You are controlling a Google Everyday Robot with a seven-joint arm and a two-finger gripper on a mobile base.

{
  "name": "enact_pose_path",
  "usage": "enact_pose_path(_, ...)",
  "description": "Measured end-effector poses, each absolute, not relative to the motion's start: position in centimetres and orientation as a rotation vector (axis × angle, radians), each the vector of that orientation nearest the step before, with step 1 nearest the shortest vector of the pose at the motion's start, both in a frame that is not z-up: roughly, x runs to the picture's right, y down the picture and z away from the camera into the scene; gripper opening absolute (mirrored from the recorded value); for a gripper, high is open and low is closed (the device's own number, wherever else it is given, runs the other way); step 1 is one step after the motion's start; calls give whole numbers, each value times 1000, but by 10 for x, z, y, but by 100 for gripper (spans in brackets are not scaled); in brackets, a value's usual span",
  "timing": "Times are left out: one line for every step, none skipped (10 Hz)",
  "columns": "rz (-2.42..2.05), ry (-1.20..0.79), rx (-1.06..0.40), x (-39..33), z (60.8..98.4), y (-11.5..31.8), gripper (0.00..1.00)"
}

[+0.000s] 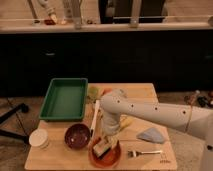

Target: Place eraser in red bowl

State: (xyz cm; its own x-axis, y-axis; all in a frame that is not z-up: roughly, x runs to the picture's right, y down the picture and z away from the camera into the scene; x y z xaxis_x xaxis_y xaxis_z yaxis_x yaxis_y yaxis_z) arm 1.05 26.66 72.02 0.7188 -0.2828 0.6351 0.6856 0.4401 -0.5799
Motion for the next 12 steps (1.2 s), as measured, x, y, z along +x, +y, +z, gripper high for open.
enact_pose_path(-638,-496,-929,10,718,267,0)
enact_pose_path(-644,-502,-925,10,717,268,0)
enact_pose_path(-647,-505,-923,10,715,269,0)
enact_pose_path(-650,-509,-920,11,714,269,0)
enact_pose_path(-651,-512,-918,11,713,269,0)
enact_pose_path(-652,-515,-918,11,712,270,0)
enact_pose_path(-652,-521,-917,11,711,270,0)
enact_pose_path(-649,-528,-918,11,711,271,0)
enact_pose_path(-642,-529,-917,12,711,271,0)
enact_pose_path(-632,-534,-918,12,711,270,5)
enact_pose_path(-617,-538,-919,14,711,270,16)
enact_pose_path(-610,-542,-920,14,711,270,25)
